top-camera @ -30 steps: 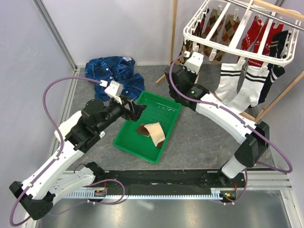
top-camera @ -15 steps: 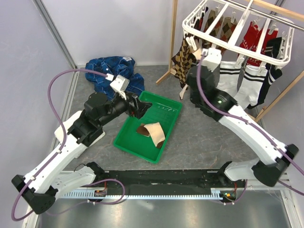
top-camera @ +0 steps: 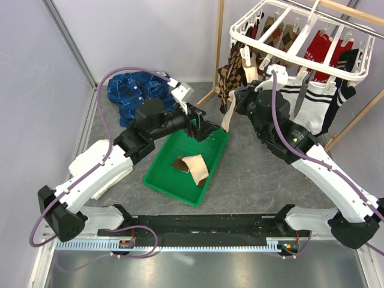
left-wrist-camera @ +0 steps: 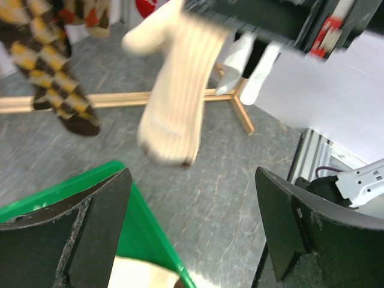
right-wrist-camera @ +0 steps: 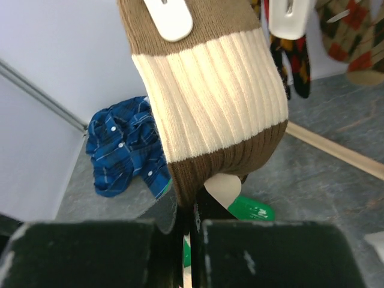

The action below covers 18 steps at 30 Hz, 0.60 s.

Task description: Remove the socks clipped to the hanger

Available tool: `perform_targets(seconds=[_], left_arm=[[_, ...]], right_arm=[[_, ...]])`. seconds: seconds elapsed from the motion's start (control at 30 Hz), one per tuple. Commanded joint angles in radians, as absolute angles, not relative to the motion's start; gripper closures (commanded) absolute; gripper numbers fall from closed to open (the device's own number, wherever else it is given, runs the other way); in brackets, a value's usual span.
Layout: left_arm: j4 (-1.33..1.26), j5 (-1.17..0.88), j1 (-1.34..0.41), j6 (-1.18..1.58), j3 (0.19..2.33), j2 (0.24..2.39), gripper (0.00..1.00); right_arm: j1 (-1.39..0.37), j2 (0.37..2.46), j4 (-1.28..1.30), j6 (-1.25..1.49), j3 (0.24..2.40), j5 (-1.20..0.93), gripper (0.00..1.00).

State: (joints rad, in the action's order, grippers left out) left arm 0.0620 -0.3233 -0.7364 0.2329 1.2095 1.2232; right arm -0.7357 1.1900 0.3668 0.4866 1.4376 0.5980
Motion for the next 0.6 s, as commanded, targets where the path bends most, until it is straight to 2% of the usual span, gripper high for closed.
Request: perform_targets(seconds=[0.0,0.23,0.33,0.43,0.47,0.53,0.57], left_arm=[[-0.046,-0.339,-0.776,0.204,1.292,1.302,0.09],[-0.064,-0.322,-0.801,0.199,1.371,1.426,0.09],[-0.066,-0.296,-0.815,0.196,1.394,1.477,0.14],[-0.055,-0.244,-0.822,0.202,1.399,1.506,0.29],[-0.054,-0.236,-0.822,0.209,1.397,1.508,0.43],[-0.049,-0.212,-0.822,0.216,1.391,1.509,0.63],[-0.048,-0.21,-0.822,0.221,1.388,1.506,0.82]], right_arm=[[-0.738,1.149,0.341,0.561,1.419,0.517,1.0],[-0.738,1.137,0.327,0.615,1.402,0.491,1.0],[-0.736,1.138,0.325,0.626,1.397,0.482,1.0],[-0.738,1.132,0.327,0.637,1.394,0.463,1.0],[-0.736,1.124,0.328,0.637,1.393,0.459,1.0],[-0.738,1.117,0.334,0.637,1.39,0.459,1.0],[-0.738,1.109,0.337,0.635,1.387,0.46,0.98]])
